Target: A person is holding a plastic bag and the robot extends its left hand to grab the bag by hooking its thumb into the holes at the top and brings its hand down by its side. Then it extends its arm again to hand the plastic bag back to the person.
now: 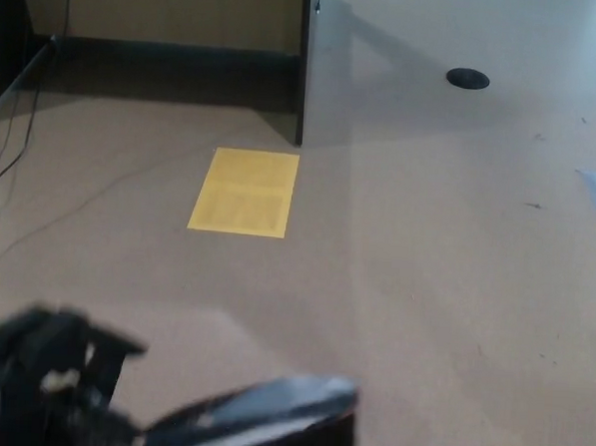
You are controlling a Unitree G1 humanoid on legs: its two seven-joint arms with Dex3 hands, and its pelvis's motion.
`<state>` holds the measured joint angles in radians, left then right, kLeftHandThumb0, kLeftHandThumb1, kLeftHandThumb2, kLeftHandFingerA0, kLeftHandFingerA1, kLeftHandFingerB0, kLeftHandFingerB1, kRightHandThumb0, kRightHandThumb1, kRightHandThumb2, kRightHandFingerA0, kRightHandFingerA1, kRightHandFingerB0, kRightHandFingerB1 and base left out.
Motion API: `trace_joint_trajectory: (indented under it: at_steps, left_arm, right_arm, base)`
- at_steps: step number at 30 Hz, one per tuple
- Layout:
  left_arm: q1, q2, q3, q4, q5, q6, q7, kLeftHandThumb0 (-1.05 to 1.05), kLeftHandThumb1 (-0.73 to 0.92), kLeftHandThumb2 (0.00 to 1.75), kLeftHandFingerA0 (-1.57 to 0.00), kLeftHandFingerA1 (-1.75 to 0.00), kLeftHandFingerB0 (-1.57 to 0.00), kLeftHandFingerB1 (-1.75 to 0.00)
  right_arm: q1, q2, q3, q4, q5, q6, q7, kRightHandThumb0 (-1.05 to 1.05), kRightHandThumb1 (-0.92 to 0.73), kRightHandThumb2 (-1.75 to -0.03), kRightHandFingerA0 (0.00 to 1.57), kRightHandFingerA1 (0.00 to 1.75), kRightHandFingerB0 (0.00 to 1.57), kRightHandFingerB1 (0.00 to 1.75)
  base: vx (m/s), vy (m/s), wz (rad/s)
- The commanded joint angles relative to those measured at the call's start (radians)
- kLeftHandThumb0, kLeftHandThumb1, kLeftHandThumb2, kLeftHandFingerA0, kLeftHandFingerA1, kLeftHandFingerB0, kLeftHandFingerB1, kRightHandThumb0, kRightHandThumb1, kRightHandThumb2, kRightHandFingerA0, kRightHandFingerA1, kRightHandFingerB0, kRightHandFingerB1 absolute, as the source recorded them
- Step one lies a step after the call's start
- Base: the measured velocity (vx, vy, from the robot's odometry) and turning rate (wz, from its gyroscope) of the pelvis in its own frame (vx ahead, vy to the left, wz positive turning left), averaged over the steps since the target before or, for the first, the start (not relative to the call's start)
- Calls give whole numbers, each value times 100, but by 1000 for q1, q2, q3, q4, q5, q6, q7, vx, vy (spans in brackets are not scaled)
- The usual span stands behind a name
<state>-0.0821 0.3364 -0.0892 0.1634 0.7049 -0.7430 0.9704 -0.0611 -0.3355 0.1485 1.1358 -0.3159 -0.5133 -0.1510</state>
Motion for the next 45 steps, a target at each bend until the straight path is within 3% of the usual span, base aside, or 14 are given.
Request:
trace_joint_trajectory:
  at_steps: [1,6,7,8,22,24,25,26,31,32,38,45]
  left_arm:
    - [-270,-13,47,-103,-134,194,-256,-7,61,93,-95,-162,-84,-112]
    - [-446,-40,25,-58,-139,219,-324,-2,62,92,-99,-159,-82,-117]
    - [-504,-45,14,-25,-127,217,-332,-9,64,85,-100,-152,-82,-114]
    - [-553,-58,5,-5,-122,226,-343,-11,65,84,-92,-151,-82,-113]
    - [-570,-85,29,-3,-124,234,-392,-11,65,84,-92,-151,-82,-113]
    - [-618,-104,20,3,-92,264,-384,-9,64,83,-86,-154,-81,-113]
    - [-1031,-222,-74,242,-19,333,-381,-11,70,73,-99,-168,-75,-123]
    - [-1086,-237,-85,277,-12,346,-384,-12,70,69,-95,-167,-73,-125]
    - [-1119,-235,-91,316,1,365,-364,-12,69,70,-91,-165,-74,-123]
    - [-1122,-235,-93,321,5,368,-358,-12,70,70,-91,-165,-76,-119]
    - [-1150,-241,-104,359,-1,368,-344,-13,72,71,-96,-167,-79,-112]
    - [-1088,-254,-114,314,-13,358,-339,-9,69,74,-97,-168,-74,-124]
  right_arm:
    - [-11,-20,-19,-16,16,3,2,-28,-69,-60,79,69,60,43]
    - [-6,-14,-25,-15,23,-1,4,-30,-69,-60,80,71,59,43]
    - [-9,-10,-27,-13,24,6,2,-30,-69,-60,80,70,60,43]
    - [-4,-8,-28,-17,25,9,0,-30,-69,-60,79,70,60,43]
    - [-1,-6,-34,-23,21,10,2,-30,-69,-60,79,70,60,43]
    - [1,-2,-33,-28,20,16,2,-30,-67,-60,80,75,58,42]
    - [-14,-6,-36,-25,19,13,-4,-28,-69,-61,77,63,59,43]
    - [-15,-5,-38,-27,21,13,-3,-29,-69,-61,77,66,59,43]
    - [-20,-8,-42,-29,24,12,3,-30,-69,-60,78,74,60,43]
    - [-21,-9,-40,-30,21,13,0,-29,-69,-61,79,64,59,43]
    - [-47,-8,-40,-32,16,22,-9,-29,-67,-60,82,74,59,43]
    - [-13,-2,-33,-28,14,24,7,-29,-69,-60,79,70,60,43]
  base:
    - [0,0,0]
    - [0,0,0]
    - [0,0,0]
    - [0,0,0]
    - [0,0,0]
    - [0,0,0]
    - [0,0,0]
    - [0,0,7]
    - [0,0,0]
    - [0,0,0]
    - [0,0,0]
    - [0,0,0]
